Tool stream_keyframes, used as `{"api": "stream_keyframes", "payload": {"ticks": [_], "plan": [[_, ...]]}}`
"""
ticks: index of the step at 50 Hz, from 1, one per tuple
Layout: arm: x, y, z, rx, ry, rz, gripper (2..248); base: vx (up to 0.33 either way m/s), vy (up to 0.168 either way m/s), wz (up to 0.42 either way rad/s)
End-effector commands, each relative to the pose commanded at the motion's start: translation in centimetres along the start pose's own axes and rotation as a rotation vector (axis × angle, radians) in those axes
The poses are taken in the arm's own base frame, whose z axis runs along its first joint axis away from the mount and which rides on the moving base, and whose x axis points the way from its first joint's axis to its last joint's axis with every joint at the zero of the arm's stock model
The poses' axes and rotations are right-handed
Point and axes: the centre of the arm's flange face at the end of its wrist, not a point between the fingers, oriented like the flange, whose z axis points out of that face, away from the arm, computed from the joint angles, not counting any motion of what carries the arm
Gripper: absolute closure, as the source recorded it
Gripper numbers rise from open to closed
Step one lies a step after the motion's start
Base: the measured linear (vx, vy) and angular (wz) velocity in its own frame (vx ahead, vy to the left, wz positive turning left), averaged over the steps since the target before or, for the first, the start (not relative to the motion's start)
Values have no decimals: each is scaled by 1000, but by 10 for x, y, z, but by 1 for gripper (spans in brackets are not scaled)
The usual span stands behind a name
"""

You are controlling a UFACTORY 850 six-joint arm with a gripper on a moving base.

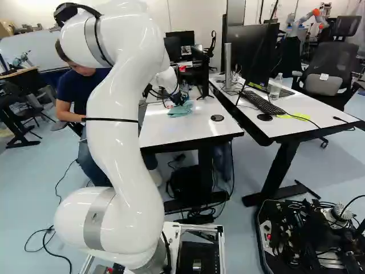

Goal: Clean the table with the green towel

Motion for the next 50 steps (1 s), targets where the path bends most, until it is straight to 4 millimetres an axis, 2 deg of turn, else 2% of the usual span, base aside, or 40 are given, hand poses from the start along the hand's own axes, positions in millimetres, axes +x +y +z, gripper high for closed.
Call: {"api": "stream_keyframes", "payload": {"ticks": [9,19,35,50], "plan": [[7,-7,9,7,11,-6,214,0,0,0],[7,-16,11,16,11,-16,214,0,0,0],[-5,-26,-1,24,-5,-29,214,0,0,0],[-17,-26,-14,24,-21,-31,214,0,0,0]]}}
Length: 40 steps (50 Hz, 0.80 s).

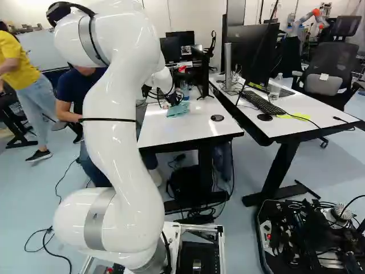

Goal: Clean the table with the green towel

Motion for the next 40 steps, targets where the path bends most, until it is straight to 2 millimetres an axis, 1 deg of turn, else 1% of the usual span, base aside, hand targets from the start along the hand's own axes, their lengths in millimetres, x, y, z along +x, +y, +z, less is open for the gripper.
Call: {"api": "stream_keyframes", "payload": {"ticks": [10,18,29,40], "plan": [[-6,4,-7,-4,-7,4,214,0,0,0],[-7,11,-8,-11,-8,11,214,0,0,0],[-1,24,-5,-23,-5,27,214,0,0,0],[9,34,4,-31,7,38,214,0,0,0]]}}
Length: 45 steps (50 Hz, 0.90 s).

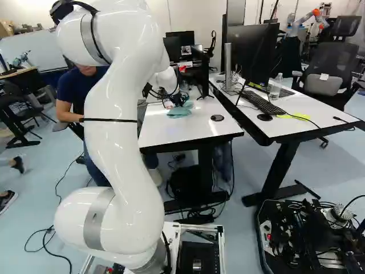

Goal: Clean the table with the green towel

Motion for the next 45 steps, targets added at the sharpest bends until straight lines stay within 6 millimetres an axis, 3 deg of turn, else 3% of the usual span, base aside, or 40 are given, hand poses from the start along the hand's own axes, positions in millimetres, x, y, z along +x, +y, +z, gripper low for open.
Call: {"api": "stream_keyframes", "payload": {"ticks": [30,45], "plan": [[34,-6,38,9,49,-2,214,0,0,0],[28,-22,34,23,42,-19,214,0,0,0]]}}
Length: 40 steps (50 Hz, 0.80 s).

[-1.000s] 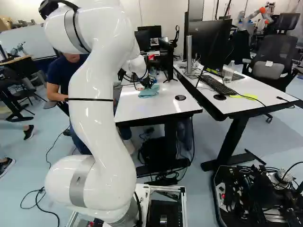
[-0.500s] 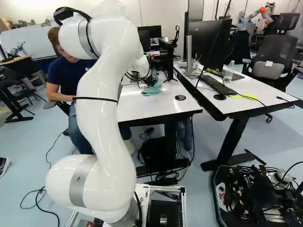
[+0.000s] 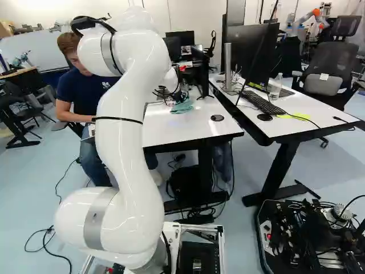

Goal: Clean the table with the green towel

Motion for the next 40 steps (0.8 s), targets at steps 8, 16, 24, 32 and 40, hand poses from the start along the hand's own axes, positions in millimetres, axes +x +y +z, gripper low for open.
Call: {"api": "stream_keyframes", "payload": {"ticks": [8,16,24,32,40], "plan": [[-9,-6,-10,5,-14,-7,214,0,0,0],[-19,-10,-21,8,-29,-13,214,0,0,0],[-28,-11,-32,8,-42,-16,214,0,0,0],[-38,-10,-43,7,-55,-16,214,0,0,0],[-47,-7,-53,3,-67,-14,214,0,0,0]]}}
